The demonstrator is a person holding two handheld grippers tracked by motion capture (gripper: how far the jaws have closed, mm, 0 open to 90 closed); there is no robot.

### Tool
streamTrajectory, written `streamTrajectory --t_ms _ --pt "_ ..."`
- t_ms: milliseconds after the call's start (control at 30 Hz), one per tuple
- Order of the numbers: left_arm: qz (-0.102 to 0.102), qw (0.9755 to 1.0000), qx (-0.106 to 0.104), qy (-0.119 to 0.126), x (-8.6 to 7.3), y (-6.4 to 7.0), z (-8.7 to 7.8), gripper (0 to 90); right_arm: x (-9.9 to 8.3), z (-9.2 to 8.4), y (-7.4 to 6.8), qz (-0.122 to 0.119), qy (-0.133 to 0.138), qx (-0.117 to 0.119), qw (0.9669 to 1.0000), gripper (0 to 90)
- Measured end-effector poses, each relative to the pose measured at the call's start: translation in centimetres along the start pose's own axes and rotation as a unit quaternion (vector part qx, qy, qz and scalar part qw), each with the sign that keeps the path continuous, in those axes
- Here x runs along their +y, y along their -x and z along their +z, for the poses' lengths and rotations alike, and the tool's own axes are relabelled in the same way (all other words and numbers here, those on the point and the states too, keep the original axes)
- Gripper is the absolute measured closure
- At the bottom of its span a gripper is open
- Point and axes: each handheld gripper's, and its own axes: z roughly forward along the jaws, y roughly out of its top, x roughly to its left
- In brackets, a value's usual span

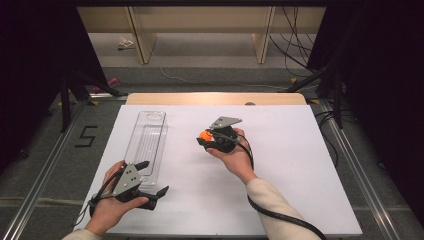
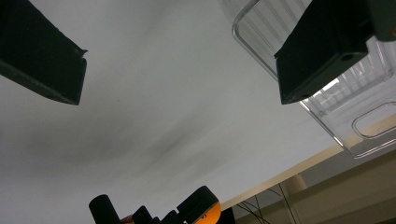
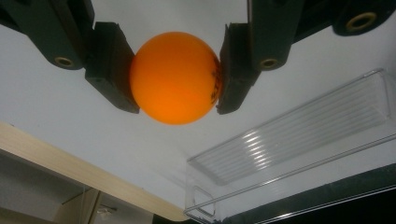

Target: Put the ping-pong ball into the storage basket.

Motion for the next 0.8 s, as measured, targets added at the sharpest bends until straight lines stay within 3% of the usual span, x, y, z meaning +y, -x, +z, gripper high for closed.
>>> streamTrajectory --t_ms 800 --pt "-0.001 1.0 0.0 0.001 0.0 0.0 0.0 1.6 1.1 0.4 -0.5 -0.003 0.009 0.003 0.9999 51.3"
